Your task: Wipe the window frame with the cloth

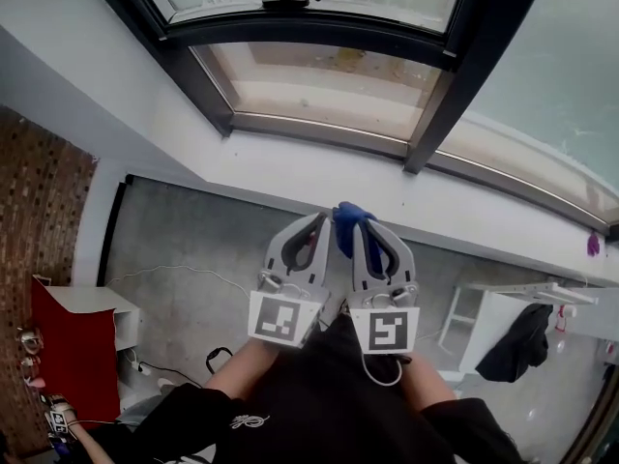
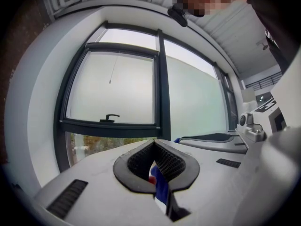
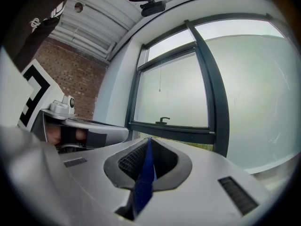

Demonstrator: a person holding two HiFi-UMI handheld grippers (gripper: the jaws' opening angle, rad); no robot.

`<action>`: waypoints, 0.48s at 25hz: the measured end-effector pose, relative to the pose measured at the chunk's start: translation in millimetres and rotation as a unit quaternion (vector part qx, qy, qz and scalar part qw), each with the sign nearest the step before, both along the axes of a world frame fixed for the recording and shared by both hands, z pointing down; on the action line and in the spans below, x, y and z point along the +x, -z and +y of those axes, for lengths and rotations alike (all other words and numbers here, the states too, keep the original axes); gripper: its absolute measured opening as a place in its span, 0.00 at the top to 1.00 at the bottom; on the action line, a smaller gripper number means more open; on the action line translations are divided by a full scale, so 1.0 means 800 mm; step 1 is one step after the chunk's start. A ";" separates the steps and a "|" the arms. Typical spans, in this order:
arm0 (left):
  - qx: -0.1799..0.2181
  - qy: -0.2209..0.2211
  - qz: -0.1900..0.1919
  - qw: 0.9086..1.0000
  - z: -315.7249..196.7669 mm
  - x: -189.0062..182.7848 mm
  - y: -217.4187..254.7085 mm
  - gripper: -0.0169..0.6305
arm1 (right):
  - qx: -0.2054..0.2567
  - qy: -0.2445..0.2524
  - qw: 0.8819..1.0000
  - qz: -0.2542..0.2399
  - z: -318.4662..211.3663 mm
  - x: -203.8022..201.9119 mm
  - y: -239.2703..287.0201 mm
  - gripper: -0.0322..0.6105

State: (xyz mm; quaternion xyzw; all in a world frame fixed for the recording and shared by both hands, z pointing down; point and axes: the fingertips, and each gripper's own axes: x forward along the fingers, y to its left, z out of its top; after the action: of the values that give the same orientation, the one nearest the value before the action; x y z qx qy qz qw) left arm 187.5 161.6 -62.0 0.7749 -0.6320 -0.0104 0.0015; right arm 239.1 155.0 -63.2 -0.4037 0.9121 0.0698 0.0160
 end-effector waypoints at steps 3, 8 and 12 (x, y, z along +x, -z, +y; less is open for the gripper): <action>0.002 0.005 -0.003 1.000 0.002 -0.001 0.004 0.97 | 0.005 -0.001 1.000 -0.009 0.002 -0.003 0.003 0.92; -0.010 0.016 -0.006 1.000 0.011 -0.005 0.000 0.97 | -0.004 0.009 1.000 -0.015 0.009 -0.006 0.003 0.92; -0.017 0.025 -0.015 0.999 0.022 -0.010 -0.009 0.97 | -0.002 0.008 1.000 -0.022 0.011 -0.002 0.001 0.92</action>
State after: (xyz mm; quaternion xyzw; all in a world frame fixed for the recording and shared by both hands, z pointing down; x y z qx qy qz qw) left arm 179.8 178.8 -55.0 0.7590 -0.6509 0.0120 0.0055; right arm 237.3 163.4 -64.2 -0.3976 0.9150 0.0587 0.0353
